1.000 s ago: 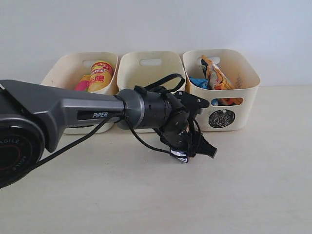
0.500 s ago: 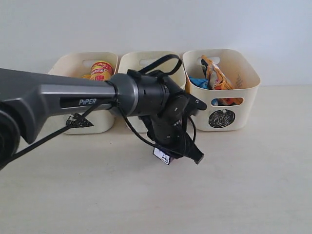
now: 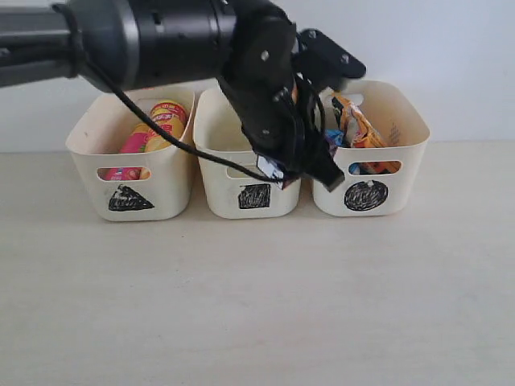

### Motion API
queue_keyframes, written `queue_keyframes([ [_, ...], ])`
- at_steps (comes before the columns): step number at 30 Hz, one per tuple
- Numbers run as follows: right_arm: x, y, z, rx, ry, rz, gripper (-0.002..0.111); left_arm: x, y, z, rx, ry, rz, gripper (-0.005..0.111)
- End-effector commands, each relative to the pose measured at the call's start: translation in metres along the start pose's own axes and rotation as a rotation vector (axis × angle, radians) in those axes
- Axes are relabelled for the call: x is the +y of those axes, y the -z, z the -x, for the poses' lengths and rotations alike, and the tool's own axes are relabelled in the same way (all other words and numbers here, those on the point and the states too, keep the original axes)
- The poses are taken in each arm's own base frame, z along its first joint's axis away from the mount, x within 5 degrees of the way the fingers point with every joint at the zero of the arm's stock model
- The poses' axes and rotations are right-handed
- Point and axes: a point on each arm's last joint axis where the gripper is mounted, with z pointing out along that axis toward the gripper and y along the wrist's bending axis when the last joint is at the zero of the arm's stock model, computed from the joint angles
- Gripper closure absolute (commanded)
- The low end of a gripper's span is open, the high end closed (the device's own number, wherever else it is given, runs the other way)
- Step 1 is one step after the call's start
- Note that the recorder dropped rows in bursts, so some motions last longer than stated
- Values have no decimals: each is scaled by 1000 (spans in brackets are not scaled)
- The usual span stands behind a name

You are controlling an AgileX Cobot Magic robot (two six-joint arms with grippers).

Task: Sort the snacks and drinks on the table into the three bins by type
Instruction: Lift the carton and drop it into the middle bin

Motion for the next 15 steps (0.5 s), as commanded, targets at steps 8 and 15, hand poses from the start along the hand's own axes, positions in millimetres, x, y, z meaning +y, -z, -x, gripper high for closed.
queue_keyframes([
  [8,0,0,0,-9,0,-5,108,82,30,7,-281,163,136,103],
  [15,0,0,0,-9,0,-5,108,122,2,0,-380,294,181,103],
])
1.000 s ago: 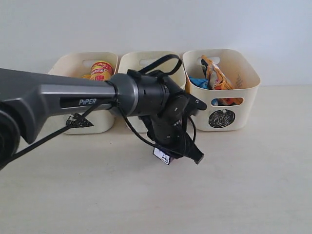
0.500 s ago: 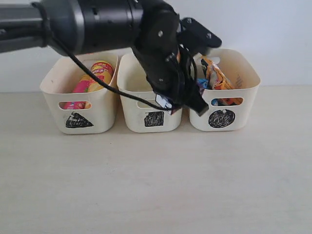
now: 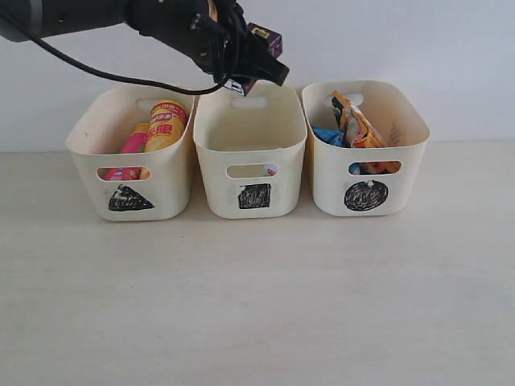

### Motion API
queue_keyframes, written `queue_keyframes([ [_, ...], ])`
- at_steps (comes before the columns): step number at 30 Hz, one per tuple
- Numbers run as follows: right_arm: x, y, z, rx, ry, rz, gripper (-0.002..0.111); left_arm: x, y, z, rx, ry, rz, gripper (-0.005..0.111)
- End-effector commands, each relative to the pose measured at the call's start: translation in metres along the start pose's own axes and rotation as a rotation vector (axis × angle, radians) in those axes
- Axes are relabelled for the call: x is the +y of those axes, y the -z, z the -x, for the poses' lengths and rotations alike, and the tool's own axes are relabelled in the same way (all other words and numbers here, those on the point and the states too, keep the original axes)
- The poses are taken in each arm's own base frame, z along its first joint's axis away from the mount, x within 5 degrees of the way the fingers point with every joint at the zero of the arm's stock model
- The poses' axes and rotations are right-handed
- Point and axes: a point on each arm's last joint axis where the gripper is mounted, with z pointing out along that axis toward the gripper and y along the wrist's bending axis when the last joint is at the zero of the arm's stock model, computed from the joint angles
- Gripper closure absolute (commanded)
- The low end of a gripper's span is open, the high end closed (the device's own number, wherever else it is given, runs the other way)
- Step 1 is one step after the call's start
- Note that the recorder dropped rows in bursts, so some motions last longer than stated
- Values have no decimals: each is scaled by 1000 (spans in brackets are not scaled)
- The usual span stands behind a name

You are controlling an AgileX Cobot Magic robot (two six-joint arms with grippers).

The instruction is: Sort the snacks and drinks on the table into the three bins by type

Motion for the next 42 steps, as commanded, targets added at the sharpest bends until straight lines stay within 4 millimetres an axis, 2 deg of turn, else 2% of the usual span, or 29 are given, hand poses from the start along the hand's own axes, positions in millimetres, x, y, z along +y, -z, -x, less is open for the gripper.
queue_keyframes([
  [1,0,0,0,-9,0,-5,108,18,-21,-5,-45,57,27,101],
  [5,0,0,-1,-6,0,-5,108,25,-41,-13,-28,71,39,85],
  [9,0,0,-1,-6,0,-5,108,21,-60,-21,-8,68,34,58],
  [12,0,0,-1,-6,0,-5,108,19,-70,-26,3,67,32,43],
  [16,0,0,-1,-6,0,-5,108,18,-75,-28,9,68,30,30],
  [19,0,0,-1,-6,0,-5,108,19,-76,-30,19,69,32,27],
  [21,0,0,-1,-6,0,-5,108,19,-74,-30,34,65,36,28],
  [24,0,0,-1,-6,0,-5,108,26,-57,-27,112,47,65,38],
  [28,0,0,-1,-6,0,-5,108,38,-22,-21,239,11,126,69],
  [29,0,0,-1,-6,0,-5,108,43,-7,-18,285,-5,140,83],
  [31,0,0,-1,-6,0,-5,108,45,12,-19,361,-41,138,103],
  [33,0,0,-1,-6,0,-5,108,45,25,-22,391,-42,119,103],
  [35,0,0,-1,-6,0,-5,108,40,45,-31,401,-20,75,103],
  [41,0,0,-1,-6,0,-5,108,22,105,-56,251,56,-77,103],
  [42,0,0,-1,-6,0,-5,108,18,120,-66,213,81,-95,103],
])
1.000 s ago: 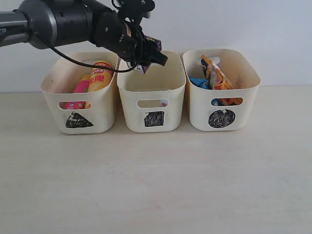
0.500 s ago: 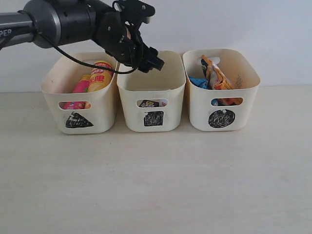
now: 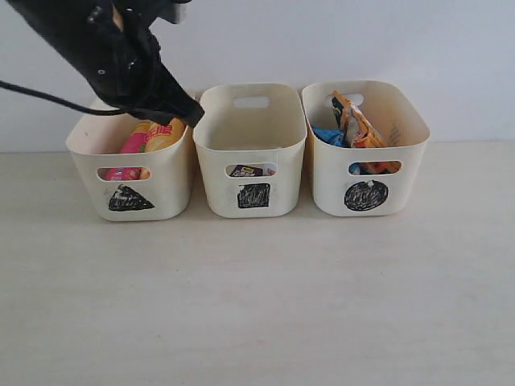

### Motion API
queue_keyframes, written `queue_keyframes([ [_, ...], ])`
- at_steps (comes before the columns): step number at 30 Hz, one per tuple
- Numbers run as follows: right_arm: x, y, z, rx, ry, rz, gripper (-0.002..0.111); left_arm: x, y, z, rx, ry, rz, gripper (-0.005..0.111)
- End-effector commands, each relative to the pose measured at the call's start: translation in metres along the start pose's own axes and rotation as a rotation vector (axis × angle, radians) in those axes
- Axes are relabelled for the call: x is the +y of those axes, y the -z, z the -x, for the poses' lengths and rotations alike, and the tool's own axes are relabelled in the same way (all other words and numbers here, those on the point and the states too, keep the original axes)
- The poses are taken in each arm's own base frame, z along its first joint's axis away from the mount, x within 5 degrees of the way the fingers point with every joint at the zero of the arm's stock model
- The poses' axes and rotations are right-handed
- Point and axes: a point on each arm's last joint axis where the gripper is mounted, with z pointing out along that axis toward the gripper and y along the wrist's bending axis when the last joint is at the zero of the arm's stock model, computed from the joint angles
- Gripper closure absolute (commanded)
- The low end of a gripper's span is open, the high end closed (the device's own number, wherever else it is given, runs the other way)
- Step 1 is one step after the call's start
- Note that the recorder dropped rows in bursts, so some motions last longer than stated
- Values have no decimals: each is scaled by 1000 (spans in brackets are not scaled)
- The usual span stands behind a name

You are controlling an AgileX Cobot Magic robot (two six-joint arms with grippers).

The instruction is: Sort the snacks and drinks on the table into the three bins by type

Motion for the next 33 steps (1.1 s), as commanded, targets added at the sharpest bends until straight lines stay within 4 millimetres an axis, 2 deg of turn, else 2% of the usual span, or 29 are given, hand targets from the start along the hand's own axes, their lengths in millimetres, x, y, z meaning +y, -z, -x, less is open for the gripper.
queue_keyframes([
  [1,0,0,-1,-6,0,-5,108,-10,36,-33,-143,63,-78,103],
  [4,0,0,-1,-6,0,-5,108,-15,69,-65,-272,102,-85,103],
  [7,0,0,-1,-6,0,-5,108,-18,82,-82,-306,132,-101,103],
  [11,0,0,-1,-6,0,-5,108,-22,100,-101,-329,196,-136,103],
  [15,0,0,-1,-6,0,-5,108,-23,119,-120,-304,160,-132,103],
  [19,0,0,-1,-6,0,-5,108,-24,137,-126,-340,203,-166,103],
  [25,0,0,-1,-6,0,-5,108,-23,150,-135,-435,198,-142,103],
  [33,0,0,0,-10,0,-5,108,-28,145,-168,-622,218,-96,103],
])
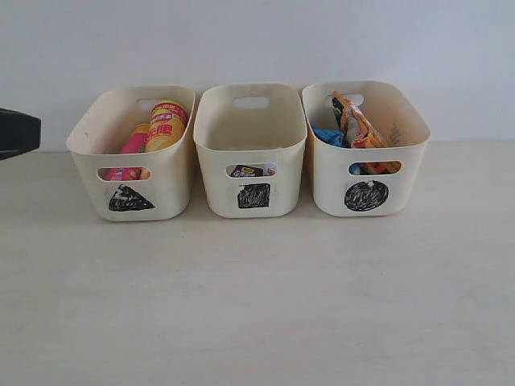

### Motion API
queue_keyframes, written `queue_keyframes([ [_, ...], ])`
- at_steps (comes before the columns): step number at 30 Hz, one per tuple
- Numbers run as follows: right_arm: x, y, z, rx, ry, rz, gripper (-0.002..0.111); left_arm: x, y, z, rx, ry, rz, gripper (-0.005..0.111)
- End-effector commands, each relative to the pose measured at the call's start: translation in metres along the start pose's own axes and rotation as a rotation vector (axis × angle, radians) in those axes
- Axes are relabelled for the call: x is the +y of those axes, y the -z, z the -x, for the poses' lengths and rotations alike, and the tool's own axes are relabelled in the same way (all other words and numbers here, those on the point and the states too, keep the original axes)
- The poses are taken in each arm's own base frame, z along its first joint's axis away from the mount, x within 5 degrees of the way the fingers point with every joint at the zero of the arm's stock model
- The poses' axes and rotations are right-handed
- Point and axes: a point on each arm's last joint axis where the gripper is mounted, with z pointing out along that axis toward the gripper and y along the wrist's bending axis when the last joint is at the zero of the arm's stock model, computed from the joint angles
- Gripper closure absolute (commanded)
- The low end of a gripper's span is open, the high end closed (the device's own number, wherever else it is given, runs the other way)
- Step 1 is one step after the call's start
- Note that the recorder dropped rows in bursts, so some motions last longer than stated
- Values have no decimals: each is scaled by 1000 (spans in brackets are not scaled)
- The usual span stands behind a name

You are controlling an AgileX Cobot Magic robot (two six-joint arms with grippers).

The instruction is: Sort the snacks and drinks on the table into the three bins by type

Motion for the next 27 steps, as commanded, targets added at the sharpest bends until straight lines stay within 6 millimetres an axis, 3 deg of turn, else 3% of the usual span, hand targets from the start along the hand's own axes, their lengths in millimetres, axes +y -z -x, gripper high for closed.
queue_keyframes([
  [1,0,0,0,-10,0,-5,108,2,4,-21,-115,-5,23,103],
  [7,0,0,0,-10,0,-5,108,7,6,-66,-155,-121,73,103],
  [15,0,0,0,-10,0,-5,108,21,20,-121,-181,-69,215,103],
  [27,0,0,0,-10,0,-5,108,25,40,-163,-262,2,362,103],
])
